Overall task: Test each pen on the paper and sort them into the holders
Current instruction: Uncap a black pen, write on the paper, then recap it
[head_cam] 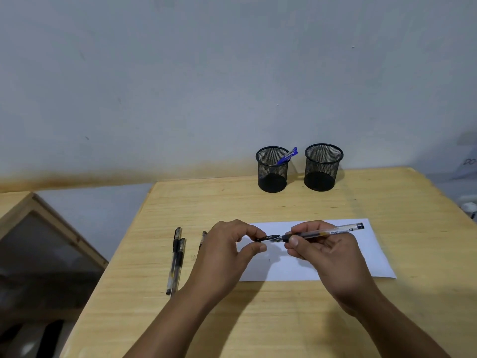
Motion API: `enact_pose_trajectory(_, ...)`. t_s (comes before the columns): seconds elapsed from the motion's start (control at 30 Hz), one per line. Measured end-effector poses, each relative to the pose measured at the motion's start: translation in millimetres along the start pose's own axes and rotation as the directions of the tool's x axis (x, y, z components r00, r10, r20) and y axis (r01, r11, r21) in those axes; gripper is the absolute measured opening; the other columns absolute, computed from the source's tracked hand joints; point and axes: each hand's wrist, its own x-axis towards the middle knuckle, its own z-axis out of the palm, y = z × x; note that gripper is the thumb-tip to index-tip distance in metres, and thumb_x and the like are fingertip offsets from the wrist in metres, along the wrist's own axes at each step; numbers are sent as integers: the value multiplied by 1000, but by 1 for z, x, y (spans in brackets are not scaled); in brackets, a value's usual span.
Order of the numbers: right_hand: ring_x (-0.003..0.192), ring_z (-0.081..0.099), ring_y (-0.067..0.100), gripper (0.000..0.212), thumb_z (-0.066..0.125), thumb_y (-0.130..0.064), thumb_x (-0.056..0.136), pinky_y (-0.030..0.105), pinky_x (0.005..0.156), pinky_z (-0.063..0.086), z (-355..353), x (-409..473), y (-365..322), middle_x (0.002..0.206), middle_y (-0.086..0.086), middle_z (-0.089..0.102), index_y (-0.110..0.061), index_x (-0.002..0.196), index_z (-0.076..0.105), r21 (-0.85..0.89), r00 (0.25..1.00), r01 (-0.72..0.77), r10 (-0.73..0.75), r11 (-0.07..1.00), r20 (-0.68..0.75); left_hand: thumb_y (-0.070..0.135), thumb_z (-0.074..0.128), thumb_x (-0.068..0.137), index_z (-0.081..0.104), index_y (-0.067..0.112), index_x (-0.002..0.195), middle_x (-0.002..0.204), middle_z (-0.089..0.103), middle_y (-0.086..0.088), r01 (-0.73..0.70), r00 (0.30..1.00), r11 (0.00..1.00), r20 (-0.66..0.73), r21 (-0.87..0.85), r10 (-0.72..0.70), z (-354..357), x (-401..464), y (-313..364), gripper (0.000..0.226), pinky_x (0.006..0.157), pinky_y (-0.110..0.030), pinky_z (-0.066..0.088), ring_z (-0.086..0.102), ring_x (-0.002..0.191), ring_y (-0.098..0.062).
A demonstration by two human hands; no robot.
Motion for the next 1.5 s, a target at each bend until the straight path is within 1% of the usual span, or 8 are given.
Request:
enact_pose_trajectory(0.43,76,76,25,16,79,1,76,28,71,60,0,-10,9,79,9,78,-14,83,77,-42,999,41,-41,998,9,26,76,83,72,37,84,90,66,28,-85,996,996,-10,-22,85,4,-8,5,13,74,-3,29,54,87,-3)
enact_pose_trajectory(0.67,74,74,26,23,78,-22,66,27,68,59,2,-11,13,77,14,77,-12,86,76,6,999,29,-29,1000,19,22,78,81,75,32,84,81,68,22,-27,1000,993,-11,-112,26,8,-10,8,11,72,-5,36,59,84,-2)
enact_pose_trajectory(0.83,75,73,21,24,74,-8,82,28,72,57,5,-5,20,82,14,77,-12,102,60,151,995,-63,74,987,-69,27,80,78,74,37,81,84,69,25,123,992,960,-7,-253,-129,23,-10,6,12,71,-5,38,60,85,1)
enact_pose_trajectory(0.93,77,71,23,19,75,-7,83,37,81,56,8,0,21,82,11,77,-9,91,59,182,986,-61,87,981,-141,28,81,77,76,33,84,84,70,24,156,986,933,-3,-325,-166,33,-8,6,11,72,-11,41,60,82,-1)
enact_pose_trajectory(1.13,69,70,16,12,75,-7,84,36,77,58,-3,28,5,79,10,75,-10,91,66,11,970,31,-27,999,-242,40,80,76,72,37,105,92,69,27,149,988,941,16,-303,-152,38,18,-2,30,74,-7,41,57,89,5)
enact_pose_trajectory(1.3,64,66,20,11,73,-12,84,43,69,57,-25,70,-18,75,4,71,-23,85,73,-309,972,76,-140,948,-189,40,81,76,69,34,110,94,69,16,223,967,916,-40,-334,-250,39,70,-23,36,72,-23,51,57,80,-6)
enact_pose_trajectory(1.43,62,59,-6,12,72,-17,83,13,61,45,-35,114,-39,65,-16,65,-28,80,75,-590,953,159,-278,791,-116,43,82,73,60,29,126,113,61,12,277,945,905,-78,-322,-317,51,118,-27,60,80,-34,55,59,92,-9)
enact_pose_trajectory(1.5,66,57,-11,11,69,-15,86,-2,61,38,-33,135,-51,76,-16,67,-23,87,77,-694,941,208,-334,689,-50,45,83,69,50,26,136,125,56,7,293,940,912,-86,-287,-329,61,141,-29,77,91,-34,50,57,107,-13)
